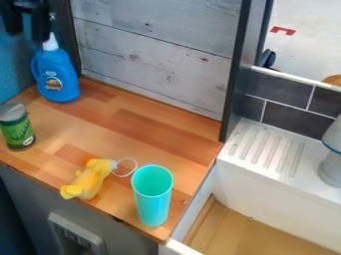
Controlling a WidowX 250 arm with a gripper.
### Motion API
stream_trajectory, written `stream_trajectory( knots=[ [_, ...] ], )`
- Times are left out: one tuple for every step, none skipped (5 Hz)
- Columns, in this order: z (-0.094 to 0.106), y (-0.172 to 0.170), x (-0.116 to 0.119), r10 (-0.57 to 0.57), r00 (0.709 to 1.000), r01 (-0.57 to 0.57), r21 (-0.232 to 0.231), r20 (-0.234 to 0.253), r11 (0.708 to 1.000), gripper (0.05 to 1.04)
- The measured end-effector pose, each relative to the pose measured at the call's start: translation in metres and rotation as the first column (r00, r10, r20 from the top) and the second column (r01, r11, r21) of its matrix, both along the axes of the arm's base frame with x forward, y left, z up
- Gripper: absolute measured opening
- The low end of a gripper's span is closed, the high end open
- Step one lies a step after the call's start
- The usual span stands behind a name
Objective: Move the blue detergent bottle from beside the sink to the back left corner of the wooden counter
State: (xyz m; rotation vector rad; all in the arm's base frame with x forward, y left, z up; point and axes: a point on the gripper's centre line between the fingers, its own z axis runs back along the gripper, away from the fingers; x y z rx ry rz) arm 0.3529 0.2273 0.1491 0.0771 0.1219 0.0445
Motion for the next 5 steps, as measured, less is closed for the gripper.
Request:
stream_trajectory(
  knots=[
    [0.017,-0.01,-0.031,0.026,0.999,-0.024,0.042,-0.034,0.999,1.001],
    [0.022,-0.023,-0.052,0.032,0.999,-0.03,0.027,-0.041,0.999,1.001],
    [0.009,-0.043,-0.075,-0.04,0.997,0.037,-0.034,-0.066,0.999,1.001],
    [0.004,-0.05,-0.093,-0.053,0.996,0.052,-0.021,-0.065,0.998,1.001],
    [-0.003,-0.051,-0.1,-0.051,0.996,0.05,-0.006,-0.078,0.999,1.001]
  ],
)
